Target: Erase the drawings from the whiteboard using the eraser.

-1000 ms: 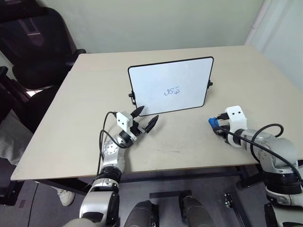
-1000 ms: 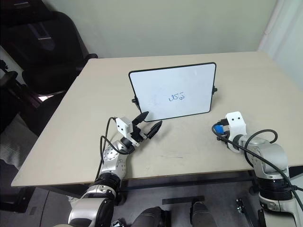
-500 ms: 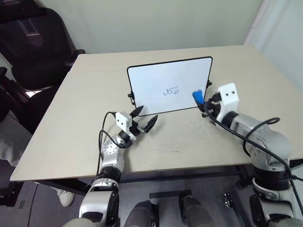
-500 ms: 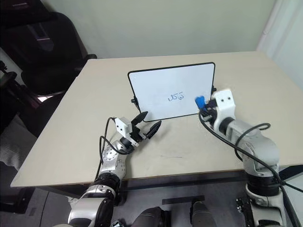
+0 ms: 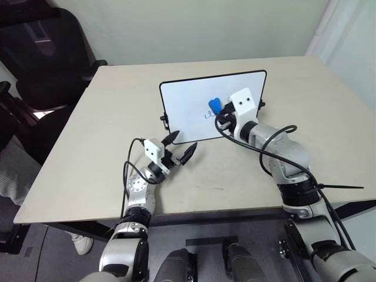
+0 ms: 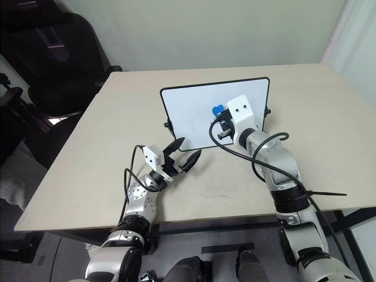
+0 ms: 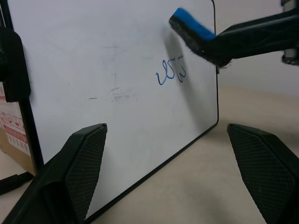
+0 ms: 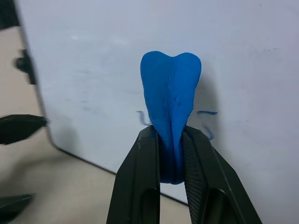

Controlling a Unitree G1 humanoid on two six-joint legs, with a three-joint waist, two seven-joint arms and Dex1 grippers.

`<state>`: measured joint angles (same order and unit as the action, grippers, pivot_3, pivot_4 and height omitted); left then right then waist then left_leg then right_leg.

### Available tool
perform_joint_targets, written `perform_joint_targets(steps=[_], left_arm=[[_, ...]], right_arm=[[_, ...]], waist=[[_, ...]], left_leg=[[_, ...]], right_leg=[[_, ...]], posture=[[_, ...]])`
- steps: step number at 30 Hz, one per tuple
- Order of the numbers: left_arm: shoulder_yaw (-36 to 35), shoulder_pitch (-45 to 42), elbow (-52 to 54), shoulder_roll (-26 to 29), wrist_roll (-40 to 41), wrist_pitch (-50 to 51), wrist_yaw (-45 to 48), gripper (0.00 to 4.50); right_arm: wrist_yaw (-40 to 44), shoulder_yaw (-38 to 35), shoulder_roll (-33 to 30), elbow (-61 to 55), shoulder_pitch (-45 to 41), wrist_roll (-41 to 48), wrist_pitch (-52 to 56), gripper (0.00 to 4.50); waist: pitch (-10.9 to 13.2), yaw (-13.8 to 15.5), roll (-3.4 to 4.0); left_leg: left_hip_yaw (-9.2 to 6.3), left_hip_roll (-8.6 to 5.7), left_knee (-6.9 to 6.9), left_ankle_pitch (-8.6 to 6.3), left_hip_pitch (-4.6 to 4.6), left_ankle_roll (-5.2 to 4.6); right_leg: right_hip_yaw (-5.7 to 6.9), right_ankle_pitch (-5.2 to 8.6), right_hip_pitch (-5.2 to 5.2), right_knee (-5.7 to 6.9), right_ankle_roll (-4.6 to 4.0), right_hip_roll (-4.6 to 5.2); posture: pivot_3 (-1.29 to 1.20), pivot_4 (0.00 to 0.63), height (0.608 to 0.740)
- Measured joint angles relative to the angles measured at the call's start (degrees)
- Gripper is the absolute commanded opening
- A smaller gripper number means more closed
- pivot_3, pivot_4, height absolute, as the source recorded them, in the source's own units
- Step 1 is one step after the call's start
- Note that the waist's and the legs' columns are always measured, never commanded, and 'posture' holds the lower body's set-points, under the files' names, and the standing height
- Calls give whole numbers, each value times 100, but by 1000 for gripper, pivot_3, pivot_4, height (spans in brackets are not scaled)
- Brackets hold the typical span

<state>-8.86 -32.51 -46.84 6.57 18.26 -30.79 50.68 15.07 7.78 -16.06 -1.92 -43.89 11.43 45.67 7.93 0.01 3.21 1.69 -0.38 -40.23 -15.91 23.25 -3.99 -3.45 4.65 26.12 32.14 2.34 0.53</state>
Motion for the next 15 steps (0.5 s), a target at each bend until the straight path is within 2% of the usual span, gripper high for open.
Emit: perform_joint_targets(steps=[9, 15], left_arm=[[-3, 100, 159, 12, 1, 1, -80, 4500], [-3, 129, 192, 22, 1, 3, -104, 4500]], right_arm=[[-36, 17, 90, 636, -171, -356, -203, 393], [-7, 119, 130, 810, 28, -505, -146, 393]], waist=[[0, -36, 0], [0, -56, 0]], left_leg=[[2, 1, -2, -1, 11, 5], [4, 1, -2, -1, 10, 5]], right_leg=[[2, -9, 4, 1, -15, -1], [2, -10, 3, 1, -16, -1]], posture=[[0, 150, 726], [0, 150, 726]])
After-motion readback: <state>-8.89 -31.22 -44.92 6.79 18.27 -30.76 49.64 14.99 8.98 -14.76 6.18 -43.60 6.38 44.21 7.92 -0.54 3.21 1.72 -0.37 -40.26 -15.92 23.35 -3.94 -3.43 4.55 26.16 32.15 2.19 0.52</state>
